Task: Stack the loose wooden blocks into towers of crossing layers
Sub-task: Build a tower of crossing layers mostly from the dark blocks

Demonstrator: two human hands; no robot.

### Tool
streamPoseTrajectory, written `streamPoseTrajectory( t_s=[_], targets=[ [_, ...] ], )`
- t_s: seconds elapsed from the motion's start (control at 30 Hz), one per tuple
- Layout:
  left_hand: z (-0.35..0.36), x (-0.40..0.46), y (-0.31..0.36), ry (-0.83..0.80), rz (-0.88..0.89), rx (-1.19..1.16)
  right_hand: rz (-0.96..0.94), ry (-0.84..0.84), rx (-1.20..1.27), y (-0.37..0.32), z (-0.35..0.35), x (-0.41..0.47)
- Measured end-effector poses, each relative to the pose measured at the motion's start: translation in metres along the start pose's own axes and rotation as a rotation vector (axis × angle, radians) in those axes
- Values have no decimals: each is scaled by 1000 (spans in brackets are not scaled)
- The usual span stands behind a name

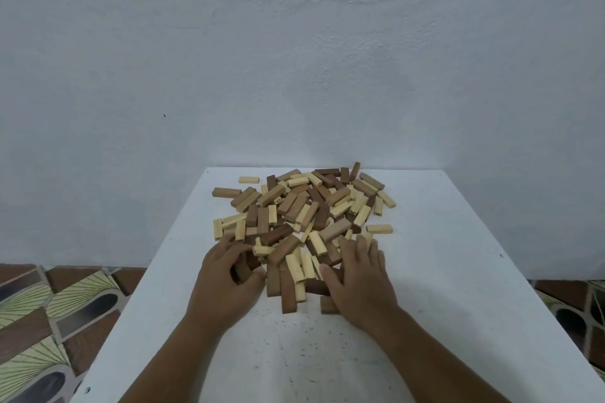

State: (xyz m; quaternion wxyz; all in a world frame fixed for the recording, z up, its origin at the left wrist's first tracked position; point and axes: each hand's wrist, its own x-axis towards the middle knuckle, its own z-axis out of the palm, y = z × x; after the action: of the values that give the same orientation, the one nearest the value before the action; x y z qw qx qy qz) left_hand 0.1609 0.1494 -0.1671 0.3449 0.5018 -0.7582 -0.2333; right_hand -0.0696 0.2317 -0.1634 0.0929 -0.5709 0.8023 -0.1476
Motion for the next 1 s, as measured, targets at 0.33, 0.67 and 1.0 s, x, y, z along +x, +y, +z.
streamPoseTrajectory(
  t_s=[0.33,0.67,1.0],
  targets=[
    [-9,-5,14,178,149,-145,-31,156,522,12,-18,-3],
    [32,-42,55,35,342,214,-528,159,157,30,-10,-31],
    [67,-73,97,-199,370,426,-418,276,178,87,-26,-62]
  ],
)
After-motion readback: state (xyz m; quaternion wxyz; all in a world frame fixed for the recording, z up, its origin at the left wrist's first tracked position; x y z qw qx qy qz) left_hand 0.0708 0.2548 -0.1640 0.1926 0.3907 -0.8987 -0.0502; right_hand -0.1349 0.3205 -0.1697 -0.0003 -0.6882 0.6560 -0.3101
